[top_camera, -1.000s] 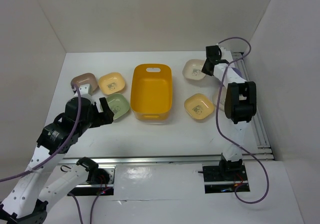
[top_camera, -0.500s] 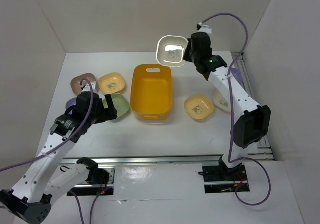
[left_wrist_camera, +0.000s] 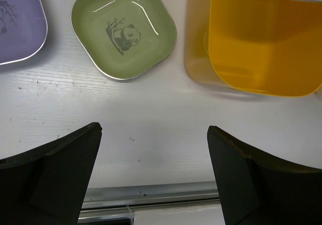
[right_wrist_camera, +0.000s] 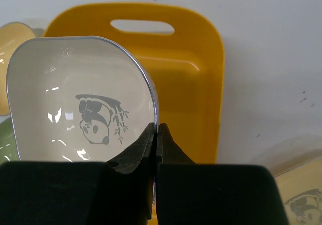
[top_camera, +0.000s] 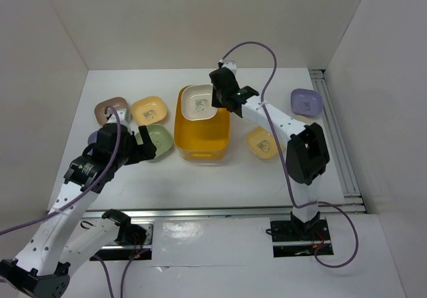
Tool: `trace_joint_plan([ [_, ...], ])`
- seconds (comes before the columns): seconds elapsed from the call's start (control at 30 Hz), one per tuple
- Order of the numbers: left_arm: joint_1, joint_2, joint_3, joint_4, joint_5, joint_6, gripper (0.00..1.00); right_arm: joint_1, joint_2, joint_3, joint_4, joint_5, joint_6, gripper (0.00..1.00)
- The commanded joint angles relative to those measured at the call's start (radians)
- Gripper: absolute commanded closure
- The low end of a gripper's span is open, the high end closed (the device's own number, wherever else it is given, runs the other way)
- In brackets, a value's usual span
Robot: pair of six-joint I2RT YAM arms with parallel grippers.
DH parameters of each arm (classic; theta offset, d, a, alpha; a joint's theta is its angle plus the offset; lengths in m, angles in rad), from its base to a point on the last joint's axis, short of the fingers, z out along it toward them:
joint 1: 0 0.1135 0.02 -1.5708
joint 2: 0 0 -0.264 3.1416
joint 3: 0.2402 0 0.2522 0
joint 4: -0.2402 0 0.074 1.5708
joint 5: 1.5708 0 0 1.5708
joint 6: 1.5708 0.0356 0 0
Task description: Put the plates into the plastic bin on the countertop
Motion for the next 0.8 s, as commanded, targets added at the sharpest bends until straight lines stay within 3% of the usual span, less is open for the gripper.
trace_joint_plan([
  [0.0, 0.005, -0.027, 0.004, 0.054, 0.013, 0.018, 0.0, 0.022, 0.014, -0.004, 0.006, 0.055, 0.066, 1.0],
  [0.23, 0.005, -0.027, 0.004, 0.054, 0.023, 0.018, 0.0, 0.022, 0.086, -0.035, 0.052, 0.02, 0.086, 0.99],
  [0.3, 0.005, -0.027, 0.004, 0.054, 0.014, 0.018, 0.0, 0.022, 0.109, -0.019, 0.043, 0.011, 0.086, 0.94],
  [0.33, 0.005, -0.027, 0.004, 0.054, 0.014, 0.018, 0.0, 0.031, 0.13, -0.004, 0.043, -0.001, 0.086, 0.86],
  [0.57, 0.005, -0.006, 0.013, 0.014, -0.072, -0.028, 0.0, 0.041, 0.162, 0.027, 0.043, -0.032, 0.077, 0.75],
  [0.63, 0.005, 0.004, 0.022, -0.012, -0.113, -0.048, 0.0, 0.041, 0.162, 0.037, 0.052, -0.052, 0.065, 0.61],
  [0.67, 0.005, 0.004, 0.022, -0.021, -0.127, -0.063, 0.0, 0.041, 0.152, 0.053, 0.052, -0.052, 0.054, 0.47],
  [0.77, 0.005, 0.013, 0.032, -0.061, -0.138, -0.161, 0.0, 0.061, 0.109, 0.091, 0.052, -0.061, 0.02, 0.28],
])
